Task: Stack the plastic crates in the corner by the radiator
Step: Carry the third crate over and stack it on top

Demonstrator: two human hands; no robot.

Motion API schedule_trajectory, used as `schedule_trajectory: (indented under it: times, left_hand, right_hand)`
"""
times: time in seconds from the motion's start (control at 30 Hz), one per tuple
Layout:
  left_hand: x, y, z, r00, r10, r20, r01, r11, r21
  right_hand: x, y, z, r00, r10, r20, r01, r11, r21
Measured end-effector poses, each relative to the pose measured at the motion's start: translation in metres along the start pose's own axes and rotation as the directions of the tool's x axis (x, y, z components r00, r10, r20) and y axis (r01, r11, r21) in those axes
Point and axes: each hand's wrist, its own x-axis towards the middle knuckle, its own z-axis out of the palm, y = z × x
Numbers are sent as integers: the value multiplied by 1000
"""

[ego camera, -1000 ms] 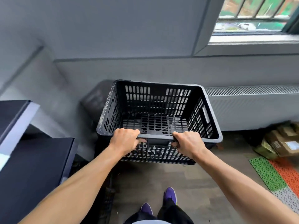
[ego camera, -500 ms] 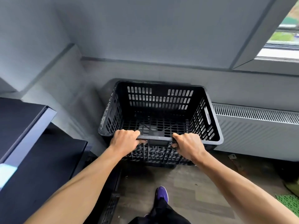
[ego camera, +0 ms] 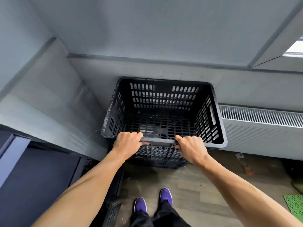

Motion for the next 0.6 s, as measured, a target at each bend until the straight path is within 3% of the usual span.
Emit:
schedule_trajectory:
  times: [0.4,0.6]
  left_hand:
    - [-23,-8,35,992,51,118,-49,999,-24]
    - [-24,-20,36,972,30,234,12,985,-174]
  right_hand:
    - [-13,-15,28,992,52,114,-56,998,29]
    - [-4,-3,15,969,36,246,-72,988,139]
